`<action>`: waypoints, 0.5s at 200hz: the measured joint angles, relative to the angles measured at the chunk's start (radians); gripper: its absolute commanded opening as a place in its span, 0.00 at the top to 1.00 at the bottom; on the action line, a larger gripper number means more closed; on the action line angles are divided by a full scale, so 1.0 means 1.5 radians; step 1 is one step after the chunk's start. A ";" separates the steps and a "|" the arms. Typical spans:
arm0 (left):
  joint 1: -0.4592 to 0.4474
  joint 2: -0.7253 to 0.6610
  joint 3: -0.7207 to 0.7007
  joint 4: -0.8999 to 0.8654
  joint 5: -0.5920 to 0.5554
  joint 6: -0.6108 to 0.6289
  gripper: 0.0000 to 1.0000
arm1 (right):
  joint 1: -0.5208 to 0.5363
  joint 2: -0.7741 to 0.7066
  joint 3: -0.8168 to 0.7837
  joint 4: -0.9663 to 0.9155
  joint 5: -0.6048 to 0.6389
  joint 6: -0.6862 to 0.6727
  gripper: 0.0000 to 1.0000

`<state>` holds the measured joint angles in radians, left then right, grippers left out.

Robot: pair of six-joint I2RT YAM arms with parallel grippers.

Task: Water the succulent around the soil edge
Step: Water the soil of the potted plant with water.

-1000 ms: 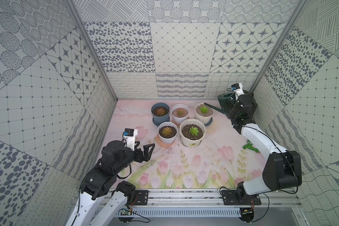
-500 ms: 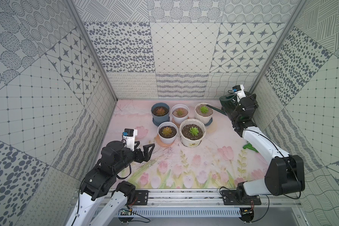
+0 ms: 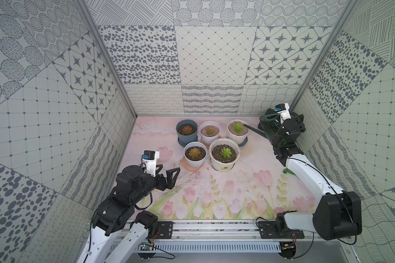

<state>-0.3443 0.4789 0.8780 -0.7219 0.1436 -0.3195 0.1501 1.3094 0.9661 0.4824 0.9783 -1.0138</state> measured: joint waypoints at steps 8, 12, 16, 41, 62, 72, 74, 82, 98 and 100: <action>0.000 -0.001 0.000 0.000 0.002 0.000 0.01 | -0.001 -0.006 -0.005 0.000 0.002 0.000 1.00; 0.000 -0.002 0.000 0.000 0.002 0.000 0.01 | -0.001 -0.009 -0.008 0.000 0.004 0.000 1.00; 0.000 -0.002 0.000 0.000 0.002 0.000 0.01 | -0.001 -0.012 -0.011 0.000 0.005 0.000 1.00; 0.000 -0.006 0.000 0.000 0.005 0.000 0.01 | -0.002 -0.034 -0.022 -0.012 0.014 -0.002 1.00; 0.000 -0.010 0.000 0.000 0.006 0.000 0.01 | -0.003 -0.052 -0.029 -0.024 0.018 -0.004 1.00; 0.000 -0.011 0.000 0.000 0.006 0.000 0.01 | -0.002 -0.063 -0.034 -0.032 0.019 -0.004 1.00; 0.000 -0.012 0.000 0.000 0.006 0.000 0.01 | -0.002 -0.065 -0.035 -0.035 0.019 -0.004 1.00; 0.000 -0.012 0.000 0.000 0.006 0.000 0.01 | -0.001 -0.075 -0.039 -0.044 0.019 -0.002 1.00; 0.000 -0.015 0.000 0.000 0.006 0.000 0.01 | 0.004 -0.097 -0.047 -0.061 0.019 0.000 1.00; 0.000 -0.016 0.000 0.000 0.006 0.000 0.01 | 0.005 -0.100 -0.049 -0.063 0.019 0.001 1.00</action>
<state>-0.3443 0.4557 0.8780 -0.7216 0.1532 -0.3199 0.1574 1.1595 0.8932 0.3874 1.0069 -1.0126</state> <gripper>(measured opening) 0.993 0.111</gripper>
